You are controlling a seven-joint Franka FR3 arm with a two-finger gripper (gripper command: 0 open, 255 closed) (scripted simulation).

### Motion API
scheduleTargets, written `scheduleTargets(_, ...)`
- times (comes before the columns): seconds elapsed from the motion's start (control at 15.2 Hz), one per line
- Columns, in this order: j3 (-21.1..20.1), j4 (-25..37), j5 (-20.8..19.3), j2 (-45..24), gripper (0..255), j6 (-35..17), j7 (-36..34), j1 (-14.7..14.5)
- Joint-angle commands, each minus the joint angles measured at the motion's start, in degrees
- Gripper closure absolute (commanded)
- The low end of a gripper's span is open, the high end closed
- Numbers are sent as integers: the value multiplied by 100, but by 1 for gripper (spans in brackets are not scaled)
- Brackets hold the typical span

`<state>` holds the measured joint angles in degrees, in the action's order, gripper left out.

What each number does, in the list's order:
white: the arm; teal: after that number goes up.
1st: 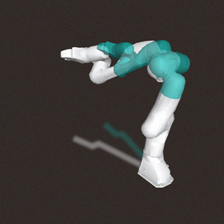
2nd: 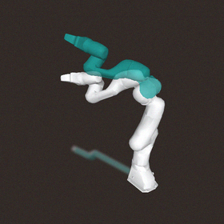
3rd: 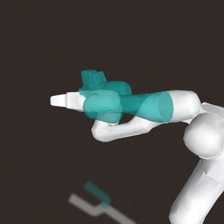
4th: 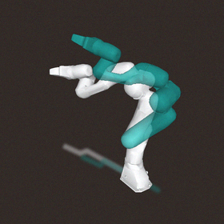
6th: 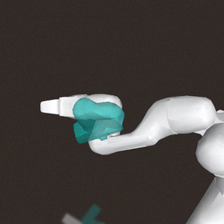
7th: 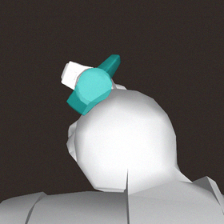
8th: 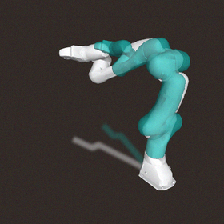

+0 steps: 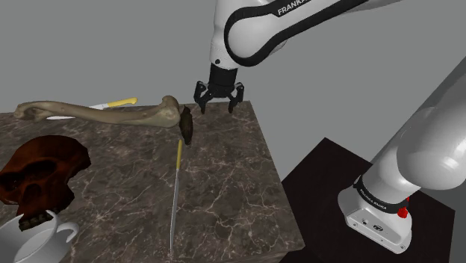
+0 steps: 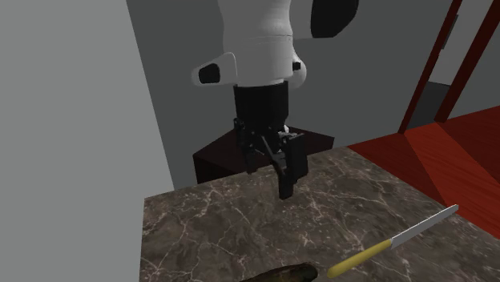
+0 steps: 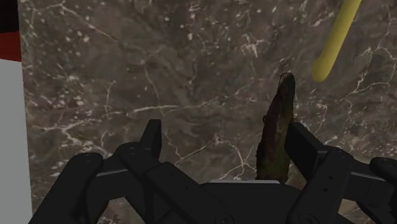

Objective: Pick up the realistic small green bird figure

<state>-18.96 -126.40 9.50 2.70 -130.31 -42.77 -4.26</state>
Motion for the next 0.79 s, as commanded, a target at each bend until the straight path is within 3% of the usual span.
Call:
scheduleTargets(0.0, -75, 271, -177, -402, 0, -204, -298, -43)
scheduleTargets(0.46, -59, 1632, -980, -1928, 0, -547, -1338, -415)
scheduleTargets(0.73, -22, 1525, -1038, -2090, 0, -811, -1358, -450)
